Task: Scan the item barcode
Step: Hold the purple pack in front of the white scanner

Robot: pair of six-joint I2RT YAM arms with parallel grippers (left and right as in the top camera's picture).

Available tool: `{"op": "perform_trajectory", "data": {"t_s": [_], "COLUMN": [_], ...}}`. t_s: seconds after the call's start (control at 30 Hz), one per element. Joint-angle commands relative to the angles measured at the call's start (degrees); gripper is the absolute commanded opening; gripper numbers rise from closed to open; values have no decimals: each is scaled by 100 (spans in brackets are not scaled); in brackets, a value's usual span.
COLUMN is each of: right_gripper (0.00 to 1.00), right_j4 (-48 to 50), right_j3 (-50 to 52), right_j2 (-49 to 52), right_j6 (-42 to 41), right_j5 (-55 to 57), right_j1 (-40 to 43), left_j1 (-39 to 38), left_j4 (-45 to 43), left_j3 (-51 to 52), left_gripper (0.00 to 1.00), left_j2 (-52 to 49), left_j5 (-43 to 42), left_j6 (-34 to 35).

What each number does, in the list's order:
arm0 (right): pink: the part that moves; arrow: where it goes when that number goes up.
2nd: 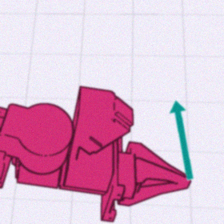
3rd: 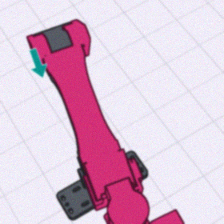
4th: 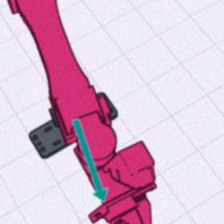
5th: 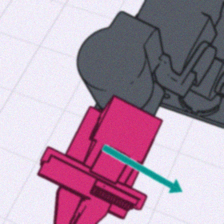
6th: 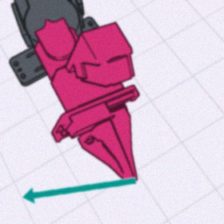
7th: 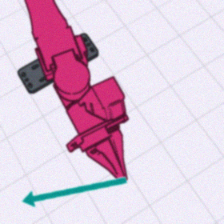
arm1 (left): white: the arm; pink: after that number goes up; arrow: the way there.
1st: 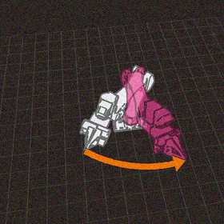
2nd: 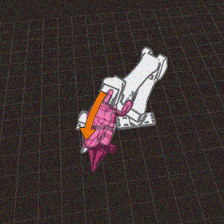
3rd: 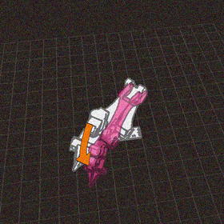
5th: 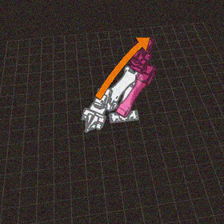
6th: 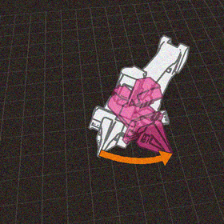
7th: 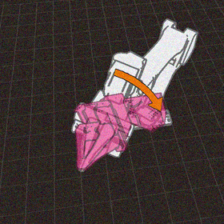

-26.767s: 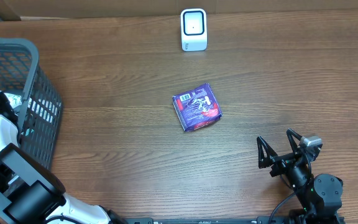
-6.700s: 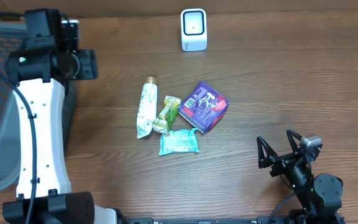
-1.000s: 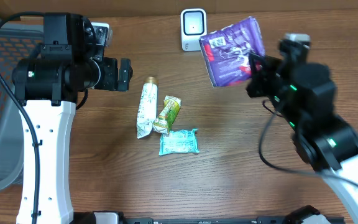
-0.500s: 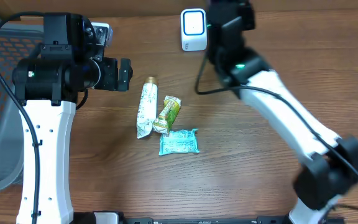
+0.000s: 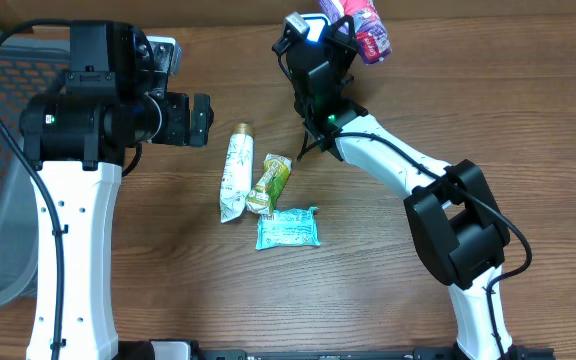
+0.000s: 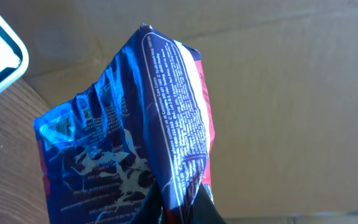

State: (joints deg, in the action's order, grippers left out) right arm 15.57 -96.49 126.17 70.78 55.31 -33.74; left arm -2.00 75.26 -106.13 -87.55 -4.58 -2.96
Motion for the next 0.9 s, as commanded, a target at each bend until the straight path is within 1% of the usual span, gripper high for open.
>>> {"op": "perform_trajectory", "data": {"t_s": [0.0,0.1,0.2,0.3,0.63,0.8,0.87], "right_gripper": [4,4,4,4,4,4,4], "right_j4": [94,385,1360,1561,1611,1665,1816], "right_j3": [-105,-105,-105,-105,-105,-105,-105], "right_j2": [4,214,525,662,706,669,522], "right_j6": [433,997,1759,2310,2190,1803,1329], "right_j5": [-356,-424,-514,-780,-758,-614,-431], "right_j1": [0,11,22,20,20,-83,-170], "left_j1": [11,11,11,11,9,11,11], "left_j4": [-9,-9,-9,-9,-11,-9,-9], "left_j3": [-48,-48,-48,-48,-48,-48,-48], "left_gripper": [100,100,100,100,100,100,100], "left_j2": [-20,-20,-20,-20,-20,-20,-20], "left_j5": [-83,-81,-83,-83,-83,-83,-81], "left_j6": [37,37,37,37,37,37,37]}}
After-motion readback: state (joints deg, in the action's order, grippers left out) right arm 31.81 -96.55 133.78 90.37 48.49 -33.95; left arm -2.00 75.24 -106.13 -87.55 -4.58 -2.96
